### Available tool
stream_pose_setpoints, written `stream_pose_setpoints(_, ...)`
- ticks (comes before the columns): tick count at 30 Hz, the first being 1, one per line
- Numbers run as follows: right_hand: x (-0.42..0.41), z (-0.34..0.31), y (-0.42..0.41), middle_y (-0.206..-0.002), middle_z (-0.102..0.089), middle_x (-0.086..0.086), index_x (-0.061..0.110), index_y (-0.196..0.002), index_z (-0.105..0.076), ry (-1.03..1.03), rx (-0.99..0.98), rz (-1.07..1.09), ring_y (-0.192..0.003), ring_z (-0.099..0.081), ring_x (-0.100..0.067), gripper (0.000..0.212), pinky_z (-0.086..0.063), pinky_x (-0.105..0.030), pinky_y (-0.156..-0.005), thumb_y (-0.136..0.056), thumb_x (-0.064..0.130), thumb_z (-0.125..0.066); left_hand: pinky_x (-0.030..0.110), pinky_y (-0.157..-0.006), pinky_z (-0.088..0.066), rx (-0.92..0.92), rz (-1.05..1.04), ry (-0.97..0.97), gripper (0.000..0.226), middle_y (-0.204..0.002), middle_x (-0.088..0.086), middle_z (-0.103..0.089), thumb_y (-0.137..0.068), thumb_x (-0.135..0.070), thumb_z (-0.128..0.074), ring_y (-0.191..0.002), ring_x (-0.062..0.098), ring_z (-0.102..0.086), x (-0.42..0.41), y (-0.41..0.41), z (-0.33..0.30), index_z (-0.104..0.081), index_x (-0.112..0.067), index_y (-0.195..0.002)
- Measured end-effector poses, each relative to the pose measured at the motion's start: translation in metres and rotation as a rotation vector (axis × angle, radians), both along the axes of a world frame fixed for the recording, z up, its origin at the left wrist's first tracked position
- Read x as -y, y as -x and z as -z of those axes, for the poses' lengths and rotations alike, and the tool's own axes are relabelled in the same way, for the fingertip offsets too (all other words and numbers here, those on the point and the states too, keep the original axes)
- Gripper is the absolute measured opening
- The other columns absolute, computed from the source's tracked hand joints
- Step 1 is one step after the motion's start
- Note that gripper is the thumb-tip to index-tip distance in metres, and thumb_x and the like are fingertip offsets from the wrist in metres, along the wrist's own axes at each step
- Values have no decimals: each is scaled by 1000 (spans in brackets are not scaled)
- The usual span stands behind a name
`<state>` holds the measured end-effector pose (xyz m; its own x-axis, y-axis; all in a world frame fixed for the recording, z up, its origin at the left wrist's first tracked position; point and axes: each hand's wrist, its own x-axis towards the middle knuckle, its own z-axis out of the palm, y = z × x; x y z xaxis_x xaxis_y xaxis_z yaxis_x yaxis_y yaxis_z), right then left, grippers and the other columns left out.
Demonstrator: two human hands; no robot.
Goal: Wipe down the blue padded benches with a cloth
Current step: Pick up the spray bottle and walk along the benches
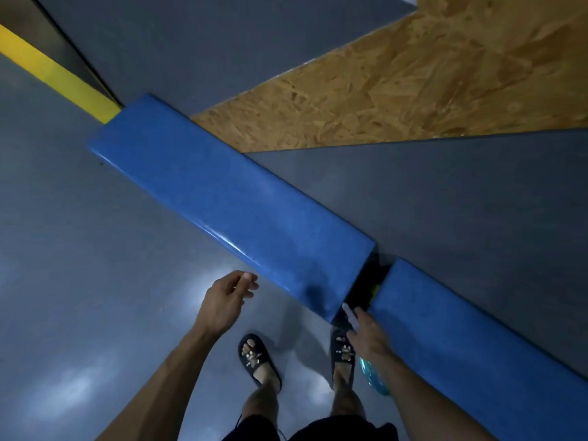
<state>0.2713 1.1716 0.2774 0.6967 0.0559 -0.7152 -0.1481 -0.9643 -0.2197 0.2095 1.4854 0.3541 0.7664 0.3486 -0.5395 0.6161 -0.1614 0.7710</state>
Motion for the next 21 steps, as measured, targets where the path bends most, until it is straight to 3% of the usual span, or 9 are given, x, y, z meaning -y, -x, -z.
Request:
stream_pose_setpoints(4, -33, -15, -47, -116, -63, -6, 25, -122, -53, -130, 95, 174, -101, -61, -28, 41, -50, -31, -83, -82, 18, -60, 36, -80, -58, 36, -9, 6, 29, -96, -7, -75, -103, -42, -46, -85, 7, -70, -39, -4, -10, -70, -25, -103)
stream_pose_setpoints(8, -59, -30, -101, -115, -66, -1, 27, -123, -57, -159, 172, 292, -102, -63, -25, 45, -52, -39, -88, -80, 15, -56, 34, -80, -57, 74, -21, 8, 30, -96, -7, -75, -103, -42, -46, -86, 7, -70, -67, -8, -19, -70, -24, -104)
stream_pose_setpoints(12, -86, -43, -130, -106, -61, 0, 27, -117, -53, -28, 188, 238, -97, -60, -29, 33, -49, -33, -79, -84, 23, -51, 32, -78, -57, 98, -44, -2, 31, -96, -7, -75, -102, -42, -46, -85, 6, -70, -86, -11, -23, -70, -24, -104)
stream_pose_setpoints(14, -96, -41, -129, -102, -58, 1, 26, -113, -53, -46, 175, 219, -92, -58, -27, 29, -45, -31, -75, -84, 23, -52, 32, -77, -57, 93, -47, 0, 30, -95, -7, -75, -102, -42, -46, -84, 6, -70, -92, -13, -21, -71, -24, -103)
stream_pose_setpoints(16, -102, -29, -121, -105, -62, 1, 25, -112, -54, -112, 151, 207, -91, -61, -24, 35, -52, -34, -78, -77, 24, -53, 34, -77, -57, 84, -50, 3, 29, -94, -8, -75, -102, -41, -46, -83, 6, -70, -99, -17, -19, -71, -25, -102)
stream_pose_setpoints(21, -135, -4, -79, -99, -60, -2, 20, -103, -51, -106, 29, -19, -87, -61, -26, 24, -51, -29, -70, -80, 17, -55, 35, -77, -57, 51, -61, -9, 30, -94, -8, -75, -102, -42, -46, -83, 7, -70, -120, -32, -16, -70, -25, -102)
